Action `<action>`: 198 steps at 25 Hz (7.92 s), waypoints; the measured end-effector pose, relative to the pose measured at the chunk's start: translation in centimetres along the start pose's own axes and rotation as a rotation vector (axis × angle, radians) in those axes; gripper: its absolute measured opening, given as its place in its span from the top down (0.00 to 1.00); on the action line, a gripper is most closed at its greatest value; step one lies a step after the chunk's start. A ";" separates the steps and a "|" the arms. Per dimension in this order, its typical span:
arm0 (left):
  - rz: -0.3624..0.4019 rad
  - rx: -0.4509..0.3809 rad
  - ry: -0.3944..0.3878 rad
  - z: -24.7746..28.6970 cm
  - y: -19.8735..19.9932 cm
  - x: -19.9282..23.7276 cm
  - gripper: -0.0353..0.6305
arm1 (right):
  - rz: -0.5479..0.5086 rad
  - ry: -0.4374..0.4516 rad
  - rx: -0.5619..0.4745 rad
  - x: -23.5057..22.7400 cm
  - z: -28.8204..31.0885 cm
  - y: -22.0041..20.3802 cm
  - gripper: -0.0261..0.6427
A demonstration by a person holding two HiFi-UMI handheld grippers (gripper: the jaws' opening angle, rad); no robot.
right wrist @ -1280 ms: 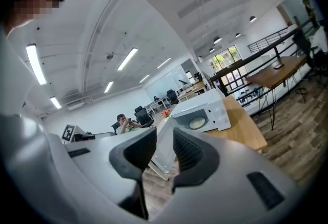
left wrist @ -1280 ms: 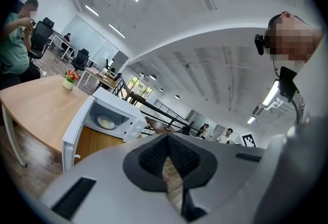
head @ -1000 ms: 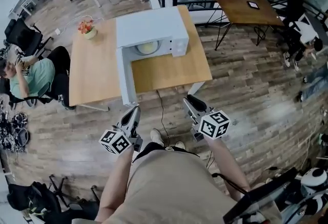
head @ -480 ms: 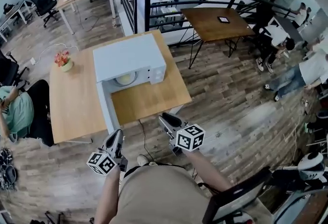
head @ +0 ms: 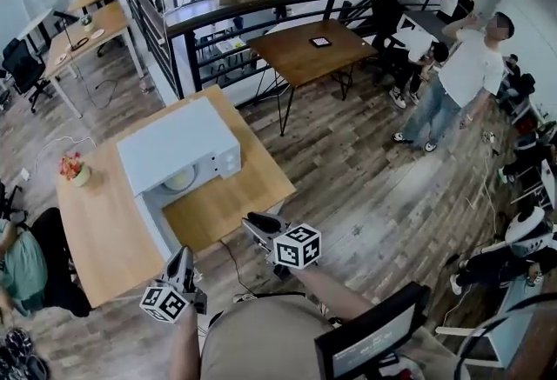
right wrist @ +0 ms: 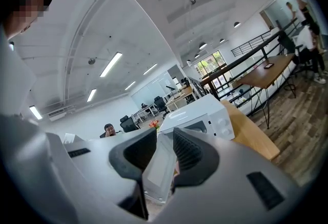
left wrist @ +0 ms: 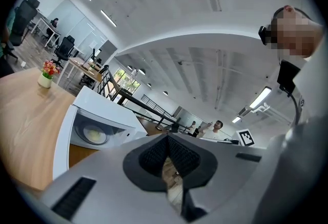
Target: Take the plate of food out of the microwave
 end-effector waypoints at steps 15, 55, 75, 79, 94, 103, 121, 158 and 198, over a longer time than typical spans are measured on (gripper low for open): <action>0.034 -0.001 -0.024 1.4 2.7 2.6 0.94 | 0.036 -0.009 -0.048 -1.2 3.1 1.3 0.83; -0.076 -0.221 0.370 7.7 -1.5 -2.9 0.94 | 0.077 0.336 0.255 -12.3 9.6 6.6 0.83; -0.028 -0.096 0.194 5.0 4.3 3.9 0.94 | 0.132 0.135 0.143 -6.7 13.6 5.3 0.83; -0.053 -0.091 0.187 4.0 4.4 5.7 0.94 | 0.149 0.067 0.161 -5.9 15.3 3.9 0.83; -0.088 -0.071 0.307 5.5 5.2 10.4 0.94 | 0.300 -0.155 0.272 -14.5 30.4 -4.9 0.83; -0.101 -0.054 0.371 7.6 5.1 10.6 0.94 | 0.466 -0.289 0.330 -19.7 37.2 -11.0 0.72; -0.100 -0.066 0.462 5.5 6.0 11.3 0.94 | 0.455 -0.509 0.375 -20.0 42.5 -15.3 0.72; -0.110 -0.054 0.376 5.0 4.4 9.9 0.94 | 0.917 -0.174 0.167 -20.1 35.1 -14.7 0.94; -0.100 -0.060 0.401 4.4 5.9 10.9 0.94 | 0.965 -0.071 0.297 -20.3 37.2 -16.2 0.93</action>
Point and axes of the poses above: the fingertips, and each gripper's own axes: z forward along the fingers, x to its left, y out of its top, the point moved 10 cm from there along -z, backward along the fingers
